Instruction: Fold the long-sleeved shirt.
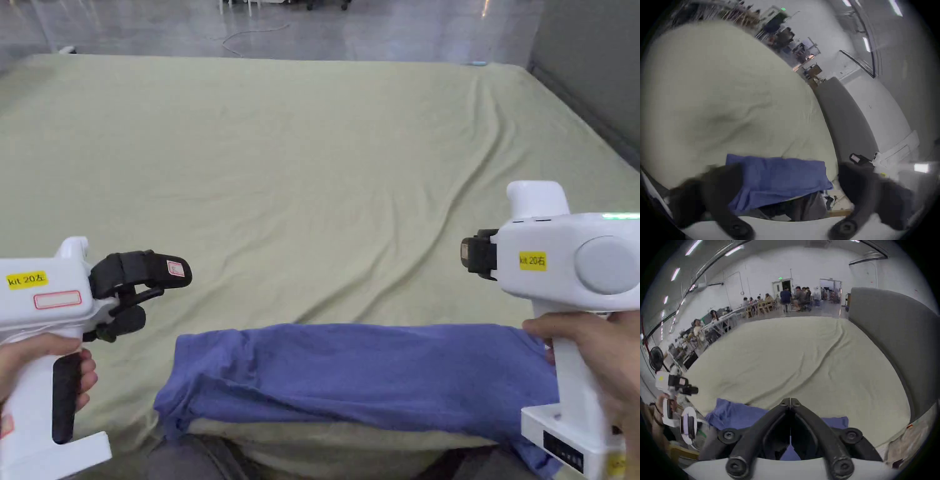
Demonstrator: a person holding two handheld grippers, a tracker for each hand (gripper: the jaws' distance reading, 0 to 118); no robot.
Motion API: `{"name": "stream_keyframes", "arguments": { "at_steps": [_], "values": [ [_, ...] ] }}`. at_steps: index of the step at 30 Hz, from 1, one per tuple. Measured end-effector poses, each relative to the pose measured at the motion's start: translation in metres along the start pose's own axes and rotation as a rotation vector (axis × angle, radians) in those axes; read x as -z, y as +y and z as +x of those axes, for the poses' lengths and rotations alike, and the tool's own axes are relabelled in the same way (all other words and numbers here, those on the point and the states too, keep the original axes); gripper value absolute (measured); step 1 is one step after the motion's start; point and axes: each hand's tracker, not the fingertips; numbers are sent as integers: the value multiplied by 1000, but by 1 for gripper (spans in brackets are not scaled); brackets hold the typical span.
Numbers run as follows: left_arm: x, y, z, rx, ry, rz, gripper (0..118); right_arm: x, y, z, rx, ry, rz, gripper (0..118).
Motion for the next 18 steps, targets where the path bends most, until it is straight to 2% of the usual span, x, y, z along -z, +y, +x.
{"name": "stream_keyframes", "arguments": {
  "at_steps": [1,5,9,11,14,18],
  "values": [
    [-3,-6,-17,-59,-1,32,118,2,0,-4,7,0,6,0],
    [17,-15,-86,-207,1,-88,118,9,-13,-9,64,81,-20,0],
    [47,-44,-109,-235,16,-152,118,15,-16,-20,22,75,-50,0],
    [55,-54,-93,-247,-150,-42,118,16,-16,-23,0,78,-57,0],
    [86,-55,-90,-296,-226,-85,118,14,-13,-25,-1,87,-52,0],
    [98,-58,-57,-203,-157,-111,115,9,-13,-21,9,92,-39,0]
  ]
}}
